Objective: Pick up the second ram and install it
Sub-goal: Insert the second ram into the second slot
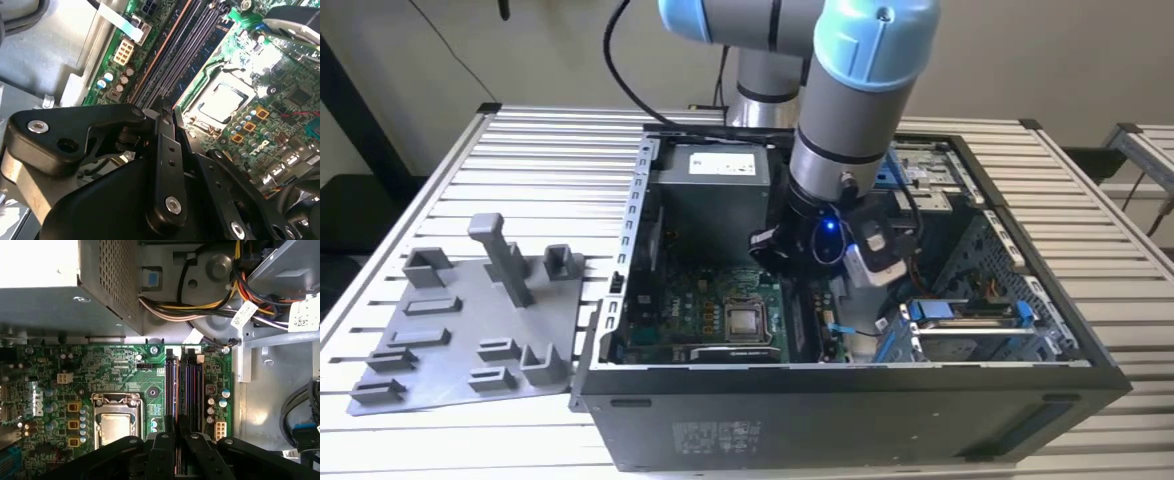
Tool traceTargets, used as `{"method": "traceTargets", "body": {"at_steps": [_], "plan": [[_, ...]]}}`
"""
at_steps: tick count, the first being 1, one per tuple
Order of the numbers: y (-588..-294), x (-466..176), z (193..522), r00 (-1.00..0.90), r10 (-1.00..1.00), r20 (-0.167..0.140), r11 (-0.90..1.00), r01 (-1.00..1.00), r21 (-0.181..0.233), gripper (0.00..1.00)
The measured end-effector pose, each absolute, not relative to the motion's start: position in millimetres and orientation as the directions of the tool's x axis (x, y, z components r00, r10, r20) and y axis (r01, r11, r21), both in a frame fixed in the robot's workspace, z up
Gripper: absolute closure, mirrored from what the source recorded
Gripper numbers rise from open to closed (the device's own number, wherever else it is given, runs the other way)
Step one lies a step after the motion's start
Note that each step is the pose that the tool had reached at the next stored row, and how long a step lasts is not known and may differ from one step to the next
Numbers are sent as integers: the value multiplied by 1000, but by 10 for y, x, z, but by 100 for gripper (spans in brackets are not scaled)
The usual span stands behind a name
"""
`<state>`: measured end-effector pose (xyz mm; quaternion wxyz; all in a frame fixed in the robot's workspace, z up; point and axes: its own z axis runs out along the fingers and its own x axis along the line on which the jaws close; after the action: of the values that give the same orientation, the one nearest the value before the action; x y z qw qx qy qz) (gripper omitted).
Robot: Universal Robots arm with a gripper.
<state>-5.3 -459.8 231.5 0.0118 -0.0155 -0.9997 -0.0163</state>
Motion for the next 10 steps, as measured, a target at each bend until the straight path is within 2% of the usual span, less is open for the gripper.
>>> {"method": "traceTargets", "body": {"at_steps": [10], "plan": [[-4607, -39, 2301, -999, 29, 24, 999, 30, 21, 86]]}}
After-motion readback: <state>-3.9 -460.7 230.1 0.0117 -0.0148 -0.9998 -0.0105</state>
